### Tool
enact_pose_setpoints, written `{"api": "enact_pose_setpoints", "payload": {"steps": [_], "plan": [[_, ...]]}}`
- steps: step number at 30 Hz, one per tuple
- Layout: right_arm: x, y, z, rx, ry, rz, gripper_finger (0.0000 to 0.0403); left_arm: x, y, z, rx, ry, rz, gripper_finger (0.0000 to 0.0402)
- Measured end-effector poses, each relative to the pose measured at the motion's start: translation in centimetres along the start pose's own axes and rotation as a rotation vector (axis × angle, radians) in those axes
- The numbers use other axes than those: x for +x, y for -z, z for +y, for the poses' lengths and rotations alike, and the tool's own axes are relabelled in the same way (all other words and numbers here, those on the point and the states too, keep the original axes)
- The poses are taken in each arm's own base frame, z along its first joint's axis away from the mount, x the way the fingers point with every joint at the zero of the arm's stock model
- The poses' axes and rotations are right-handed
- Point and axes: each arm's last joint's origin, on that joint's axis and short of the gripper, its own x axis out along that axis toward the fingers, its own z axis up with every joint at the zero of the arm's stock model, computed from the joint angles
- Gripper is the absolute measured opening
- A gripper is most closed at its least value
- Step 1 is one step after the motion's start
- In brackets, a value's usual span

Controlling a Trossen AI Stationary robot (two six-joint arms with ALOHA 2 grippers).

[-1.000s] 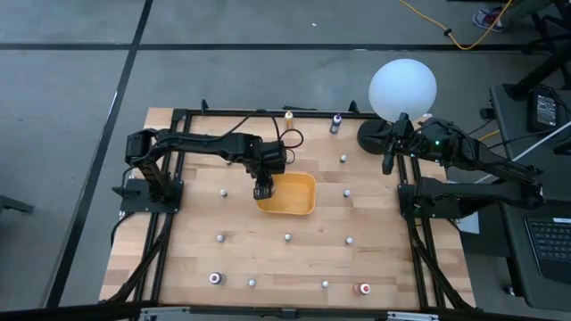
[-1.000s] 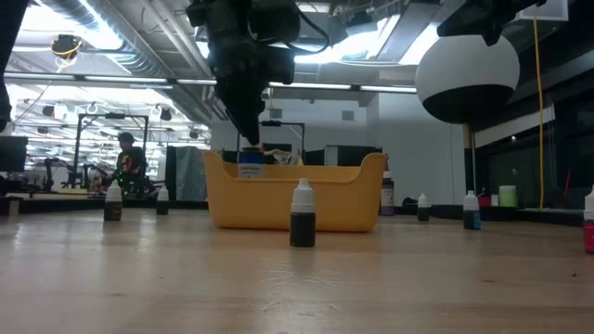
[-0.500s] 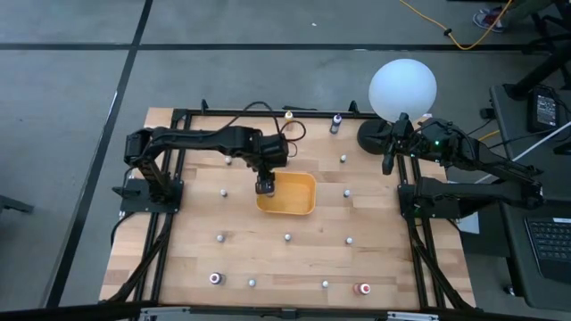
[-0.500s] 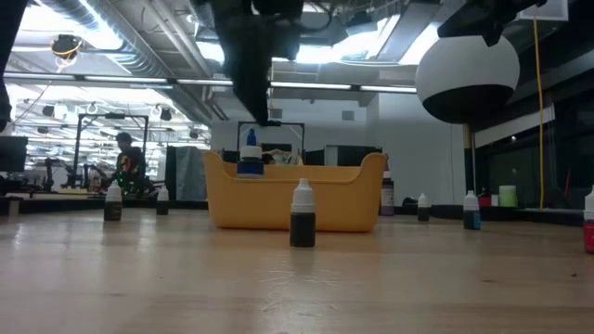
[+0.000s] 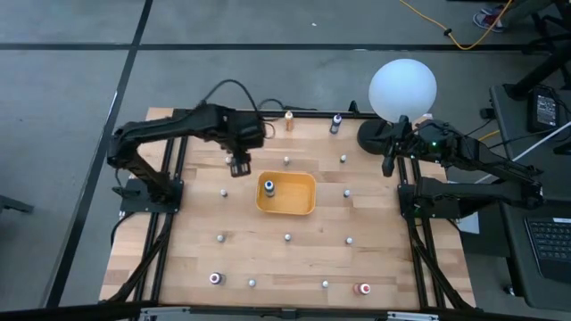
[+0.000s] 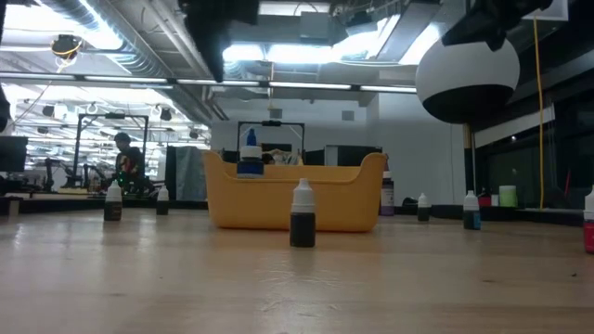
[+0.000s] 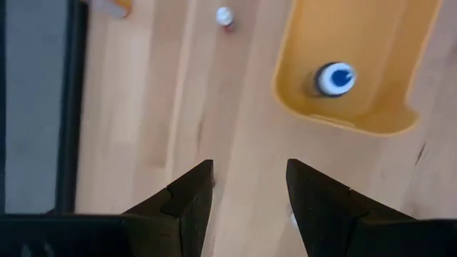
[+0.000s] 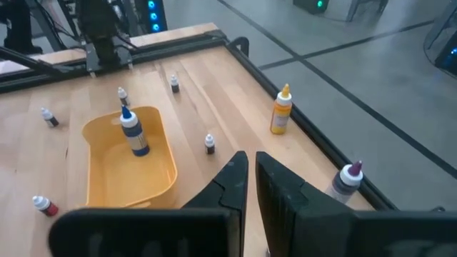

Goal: Pick & Place food coloring
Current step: Put the green food coloring bottle into the yellow bin

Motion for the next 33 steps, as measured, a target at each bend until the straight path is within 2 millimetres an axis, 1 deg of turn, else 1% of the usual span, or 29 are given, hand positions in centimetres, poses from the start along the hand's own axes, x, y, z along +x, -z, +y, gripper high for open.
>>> {"api": "enact_pose_setpoints", "payload": {"steps": [2, 4, 7, 11, 17, 21, 26, 33], "plan": [[0.0, 0.0, 0.0, 0.0, 0.0, 0.005, 0.0034, 0.1, 1.3, 0.8, -0.032, -0.009, 0.002, 0.0173], [0.0, 0.1, 0.0, 0.001, 0.0, 0.009, 0.0034, 0.7, 2.8, 1.5, -0.068, -0.018, 0.0, 0.0173], [0.0, 0.1, 0.0, 0.001, 0.001, 0.013, 0.0034, 2.4, 5.0, 2.2, -0.127, -0.026, 0.01, 0.0173], [0.0, 0.2, 0.0, 0.0, 0.001, 0.018, 0.0034, 5.0, 7.2, 2.7, -0.203, -0.004, 0.016, 0.0176], [0.0, 0.2, 0.0, 0.0, 0.001, 0.016, 0.0034, 8.4, 9.1, 3.2, -0.258, -0.013, 0.076, 0.0199], [0.0, 0.2, 0.0, 0.001, 0.001, 0.016, 0.0034, 10.3, 10.1, 3.7, -0.298, -0.032, 0.077, 0.0214], [0.0, 0.2, 0.0, 0.003, 0.001, 0.016, 0.0034, 12.1, 10.9, 4.2, -0.335, -0.047, 0.045, 0.0221], [0.0, 0.2, 0.0, 0.004, 0.001, 0.016, 0.0034, 13.7, 11.5, 4.0, -0.334, -0.044, 0.056, 0.022]]}}
